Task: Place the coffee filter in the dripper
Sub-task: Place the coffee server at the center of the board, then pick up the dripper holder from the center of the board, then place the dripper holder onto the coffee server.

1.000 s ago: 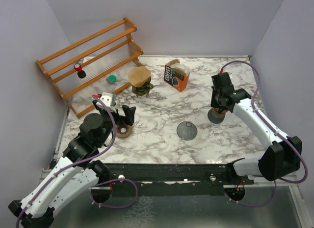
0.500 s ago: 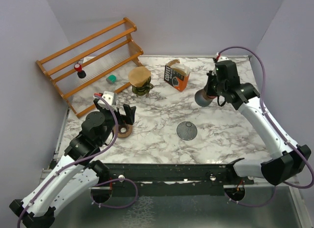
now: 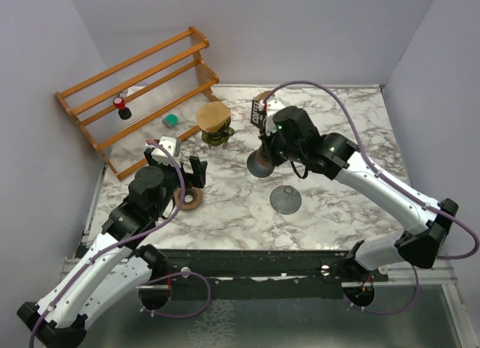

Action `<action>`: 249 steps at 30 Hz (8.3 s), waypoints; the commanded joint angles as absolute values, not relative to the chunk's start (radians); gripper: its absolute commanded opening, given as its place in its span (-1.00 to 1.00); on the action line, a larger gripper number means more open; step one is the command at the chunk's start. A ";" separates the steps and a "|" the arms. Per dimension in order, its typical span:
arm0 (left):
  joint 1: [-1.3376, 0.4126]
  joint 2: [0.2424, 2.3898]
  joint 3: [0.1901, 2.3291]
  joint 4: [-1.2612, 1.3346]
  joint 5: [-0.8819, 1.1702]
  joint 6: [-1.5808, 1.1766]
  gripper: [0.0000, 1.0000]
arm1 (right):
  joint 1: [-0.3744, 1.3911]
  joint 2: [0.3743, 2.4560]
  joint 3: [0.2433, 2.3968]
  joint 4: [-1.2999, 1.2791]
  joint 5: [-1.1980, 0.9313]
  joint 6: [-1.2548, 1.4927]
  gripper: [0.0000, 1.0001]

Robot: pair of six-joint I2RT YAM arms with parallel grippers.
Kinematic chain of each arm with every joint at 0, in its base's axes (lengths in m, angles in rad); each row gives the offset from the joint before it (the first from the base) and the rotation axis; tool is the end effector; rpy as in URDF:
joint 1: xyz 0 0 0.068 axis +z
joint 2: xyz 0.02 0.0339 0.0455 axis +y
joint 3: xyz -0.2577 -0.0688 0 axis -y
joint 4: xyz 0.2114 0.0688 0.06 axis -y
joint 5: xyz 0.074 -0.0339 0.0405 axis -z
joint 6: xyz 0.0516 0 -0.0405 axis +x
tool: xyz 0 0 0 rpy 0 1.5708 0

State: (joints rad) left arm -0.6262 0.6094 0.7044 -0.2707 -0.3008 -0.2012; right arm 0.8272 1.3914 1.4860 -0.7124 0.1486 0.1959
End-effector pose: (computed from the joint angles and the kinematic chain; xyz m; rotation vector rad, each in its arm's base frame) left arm 0.1182 -0.0666 0.3192 0.1507 1.7445 -0.3442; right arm 0.1957 0.2015 0.3743 -0.6053 2.1270 0.4149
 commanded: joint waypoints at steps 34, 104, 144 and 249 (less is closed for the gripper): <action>-0.581 0.650 0.692 -0.248 -0.252 -0.220 0.97 | 1.198 1.497 1.194 -0.583 0.351 0.145 -0.99; -0.563 0.968 0.620 -0.749 -0.614 -1.143 0.97 | 1.205 1.107 1.106 -0.493 0.402 0.063 -0.05; -0.399 1.131 0.547 -0.532 -0.434 -0.917 -0.01 | 1.205 1.091 1.031 -0.445 0.382 0.082 -0.11; -0.959 1.532 1.367 -0.796 -0.098 -0.305 -1.00 | 0.772 1.058 1.005 -0.816 0.528 0.448 0.18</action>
State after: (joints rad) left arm -0.9516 1.5261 1.3651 -0.8291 -0.0917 -0.3130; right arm 0.7750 1.0729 1.0214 -0.8074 0.5369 0.4446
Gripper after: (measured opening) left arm 0.320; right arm 0.590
